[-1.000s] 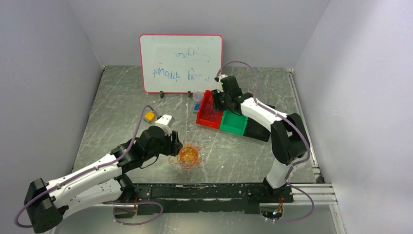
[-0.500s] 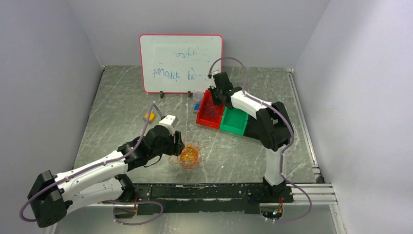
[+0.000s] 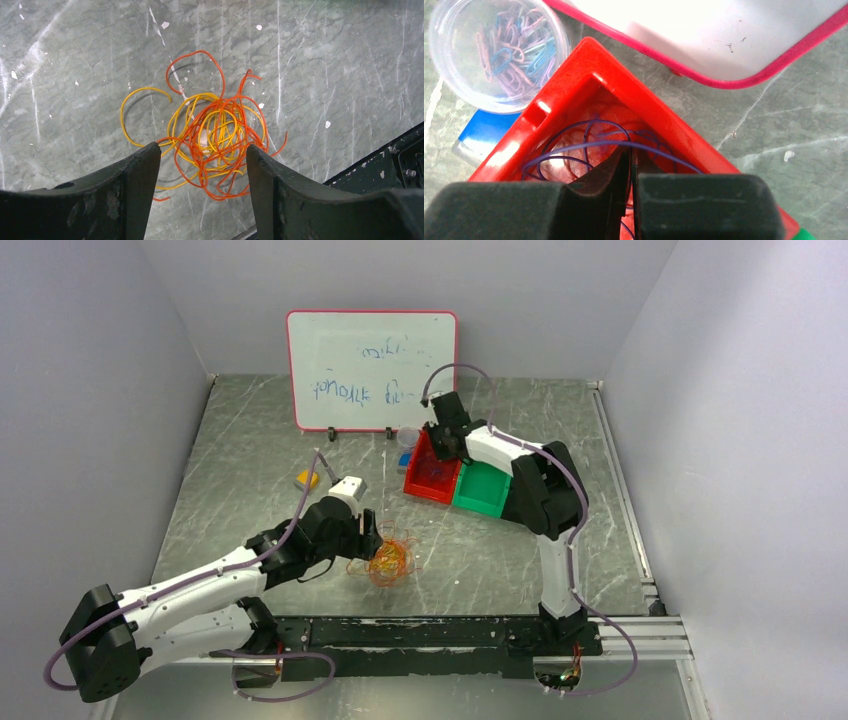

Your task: Untangle the cables

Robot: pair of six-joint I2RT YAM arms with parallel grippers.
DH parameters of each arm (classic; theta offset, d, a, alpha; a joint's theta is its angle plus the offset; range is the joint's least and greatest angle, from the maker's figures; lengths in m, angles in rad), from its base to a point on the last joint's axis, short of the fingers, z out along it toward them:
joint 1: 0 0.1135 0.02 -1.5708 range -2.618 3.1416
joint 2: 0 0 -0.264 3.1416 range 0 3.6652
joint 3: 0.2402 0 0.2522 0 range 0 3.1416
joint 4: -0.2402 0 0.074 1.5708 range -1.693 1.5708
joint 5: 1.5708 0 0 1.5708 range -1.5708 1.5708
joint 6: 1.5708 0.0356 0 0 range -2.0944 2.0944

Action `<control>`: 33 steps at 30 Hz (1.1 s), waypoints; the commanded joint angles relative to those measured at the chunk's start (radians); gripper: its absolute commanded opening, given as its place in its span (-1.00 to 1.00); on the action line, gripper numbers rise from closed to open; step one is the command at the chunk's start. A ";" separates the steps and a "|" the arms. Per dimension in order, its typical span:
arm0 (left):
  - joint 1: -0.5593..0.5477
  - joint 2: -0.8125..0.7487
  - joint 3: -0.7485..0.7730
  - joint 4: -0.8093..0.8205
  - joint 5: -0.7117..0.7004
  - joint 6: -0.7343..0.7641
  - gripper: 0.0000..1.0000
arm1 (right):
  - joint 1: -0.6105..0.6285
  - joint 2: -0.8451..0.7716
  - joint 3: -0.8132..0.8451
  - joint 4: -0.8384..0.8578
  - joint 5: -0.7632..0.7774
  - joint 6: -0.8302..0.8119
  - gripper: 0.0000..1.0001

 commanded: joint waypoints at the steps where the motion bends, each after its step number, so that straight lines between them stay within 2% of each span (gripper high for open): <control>1: -0.006 -0.019 0.003 0.018 -0.011 -0.018 0.41 | -0.002 -0.098 -0.028 0.040 -0.028 -0.013 -0.69; 4: -0.006 -0.020 0.013 0.006 -0.022 -0.028 0.44 | -0.002 -0.189 -0.048 0.048 -0.041 -0.019 -0.35; 6: -0.006 -0.022 0.020 -0.005 -0.030 -0.039 0.45 | -0.003 -0.237 -0.065 0.049 -0.045 -0.023 -0.20; 13: -0.007 -0.050 0.011 -0.011 -0.019 -0.072 0.47 | -0.002 -0.412 -0.154 0.036 -0.029 -0.018 0.02; 17: -0.006 -0.037 0.009 -0.011 -0.013 -0.079 0.46 | -0.002 -0.521 -0.243 0.039 -0.040 -0.006 0.04; 23: -0.006 -0.015 -0.010 0.013 0.019 -0.102 0.38 | 0.000 -0.613 -0.318 -0.043 -0.155 0.015 0.01; 29: -0.007 0.010 -0.031 0.015 0.046 -0.099 0.32 | 0.000 -0.775 -0.480 -0.039 -0.262 0.126 -0.01; 33: -0.006 0.032 -0.052 0.022 0.062 -0.110 0.29 | 0.078 -0.854 -0.606 0.010 -0.344 0.200 -0.01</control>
